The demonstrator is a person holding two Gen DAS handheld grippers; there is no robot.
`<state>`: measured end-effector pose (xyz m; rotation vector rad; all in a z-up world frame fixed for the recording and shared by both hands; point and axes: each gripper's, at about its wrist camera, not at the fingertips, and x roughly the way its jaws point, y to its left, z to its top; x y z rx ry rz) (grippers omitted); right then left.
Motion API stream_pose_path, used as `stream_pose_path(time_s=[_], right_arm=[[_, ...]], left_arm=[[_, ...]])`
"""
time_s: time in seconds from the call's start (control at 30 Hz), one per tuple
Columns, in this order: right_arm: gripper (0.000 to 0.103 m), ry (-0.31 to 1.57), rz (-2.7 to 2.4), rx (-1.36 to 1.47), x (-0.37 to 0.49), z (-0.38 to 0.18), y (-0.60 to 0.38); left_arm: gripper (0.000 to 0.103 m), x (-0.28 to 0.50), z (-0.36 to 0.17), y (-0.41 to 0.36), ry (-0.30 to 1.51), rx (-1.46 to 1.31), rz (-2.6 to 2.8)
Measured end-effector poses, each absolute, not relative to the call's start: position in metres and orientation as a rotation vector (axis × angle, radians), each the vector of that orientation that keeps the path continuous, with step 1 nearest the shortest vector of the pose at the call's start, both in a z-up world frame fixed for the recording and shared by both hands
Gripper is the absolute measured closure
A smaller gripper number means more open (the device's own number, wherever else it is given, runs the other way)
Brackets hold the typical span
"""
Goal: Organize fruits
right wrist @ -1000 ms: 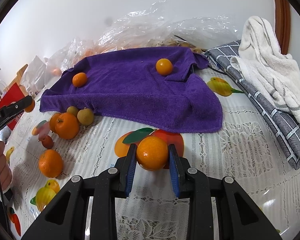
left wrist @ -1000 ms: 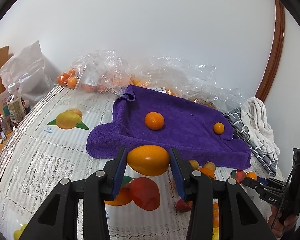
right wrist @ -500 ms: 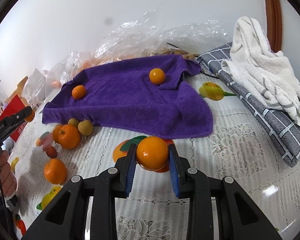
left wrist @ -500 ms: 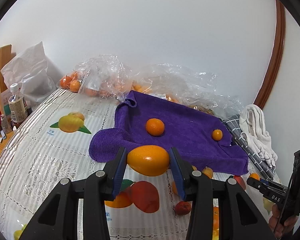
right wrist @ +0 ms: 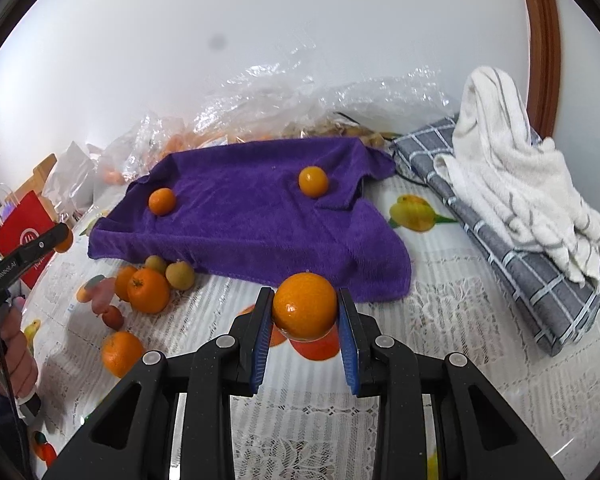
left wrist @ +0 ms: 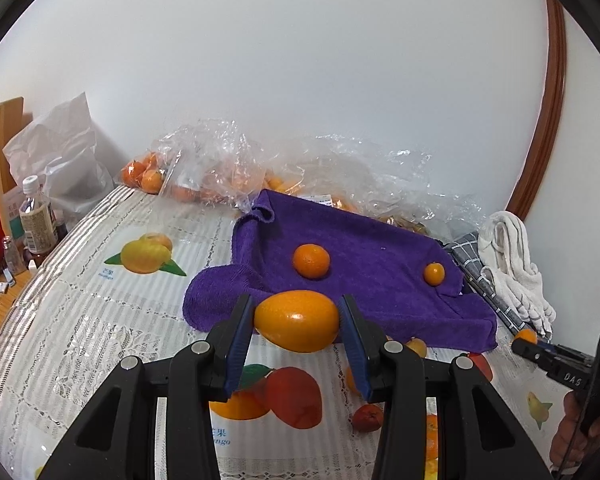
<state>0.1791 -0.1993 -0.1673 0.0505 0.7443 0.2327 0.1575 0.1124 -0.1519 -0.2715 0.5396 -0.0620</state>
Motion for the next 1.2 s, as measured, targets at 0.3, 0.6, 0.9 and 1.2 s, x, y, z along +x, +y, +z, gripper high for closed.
stream_pose_path(time_s=[0.3, 0.6, 0.9, 1.2], right_arm=[[0.072, 0.736, 0.247, 0.015, 0.192, -0.146, -0.193], [0.072, 0.701, 0.245, 0.018, 0.226, -0.125, -0.191], [0.072, 0.716, 0.228, -0.023, 0.274, -0.131, -0.18], [0.072, 0.795, 0.225, -0.044, 0.307, -0.178, -0.169]], left_arm=[[0.062, 0.154, -0.14, 0.142, 0.522, -0.331, 0.011], [0.062, 0.178, -0.109, 0.135, 0.527, -0.321, -0.035], [0.062, 0.232, -0.118, 0.115, 0.578, -0.309, -0.057], [0.062, 0.266, -0.156, 0.105, 0.684, -0.211, 0.008]])
